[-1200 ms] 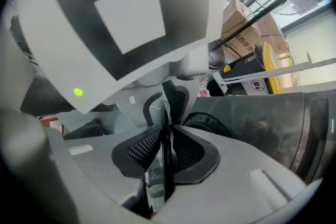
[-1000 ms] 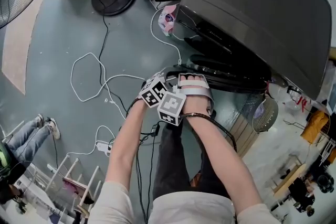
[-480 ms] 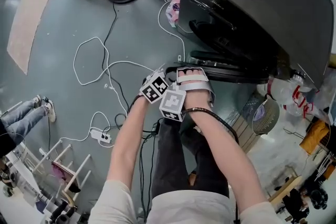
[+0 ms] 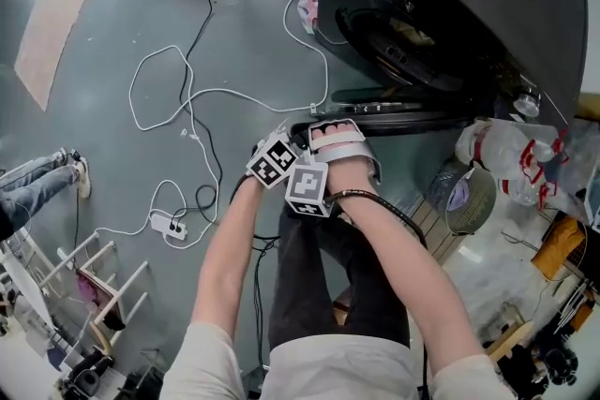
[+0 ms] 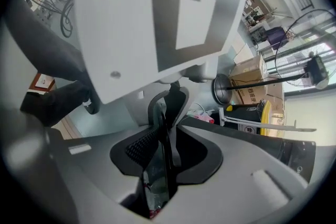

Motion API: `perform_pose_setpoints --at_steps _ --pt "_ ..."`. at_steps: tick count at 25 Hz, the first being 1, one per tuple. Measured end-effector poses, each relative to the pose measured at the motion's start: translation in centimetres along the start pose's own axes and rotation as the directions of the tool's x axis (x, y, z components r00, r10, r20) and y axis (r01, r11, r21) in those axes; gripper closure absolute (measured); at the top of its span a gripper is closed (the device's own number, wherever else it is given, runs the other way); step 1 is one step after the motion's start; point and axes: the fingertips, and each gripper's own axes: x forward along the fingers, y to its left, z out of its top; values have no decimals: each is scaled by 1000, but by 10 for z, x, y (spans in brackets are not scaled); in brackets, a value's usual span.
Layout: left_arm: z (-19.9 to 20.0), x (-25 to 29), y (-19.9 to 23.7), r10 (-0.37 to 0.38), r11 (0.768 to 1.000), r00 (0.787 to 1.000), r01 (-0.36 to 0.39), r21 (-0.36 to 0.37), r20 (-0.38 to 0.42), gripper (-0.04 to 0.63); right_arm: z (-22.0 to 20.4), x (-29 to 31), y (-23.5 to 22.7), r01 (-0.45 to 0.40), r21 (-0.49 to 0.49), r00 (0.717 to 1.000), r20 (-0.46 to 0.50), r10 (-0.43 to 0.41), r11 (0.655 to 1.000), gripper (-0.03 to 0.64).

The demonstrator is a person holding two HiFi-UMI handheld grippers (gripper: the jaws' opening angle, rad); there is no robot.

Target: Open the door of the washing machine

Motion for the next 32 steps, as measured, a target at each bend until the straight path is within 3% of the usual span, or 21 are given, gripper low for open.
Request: perform_pose_setpoints --at_steps 14,24,28,32 --pt "-37 -7 -88 -45 998 997 47 37 -63 388 0 -25 103 45 -253 999 -12 -50 967 514" --pt "-49 -4 -136 -101 991 988 110 71 -121 382 -14 -42 144 -8 -247 995 -95 -16 969 492" --pt "-53 -4 -151 -168 974 969 191 121 -179 377 -17 -46 156 15 -260 997 -72 -34 966 483" --pt "-60 -1 -176 -248 936 933 300 185 -259 374 -24 -54 179 13 -248 997 -65 -30 969 465"
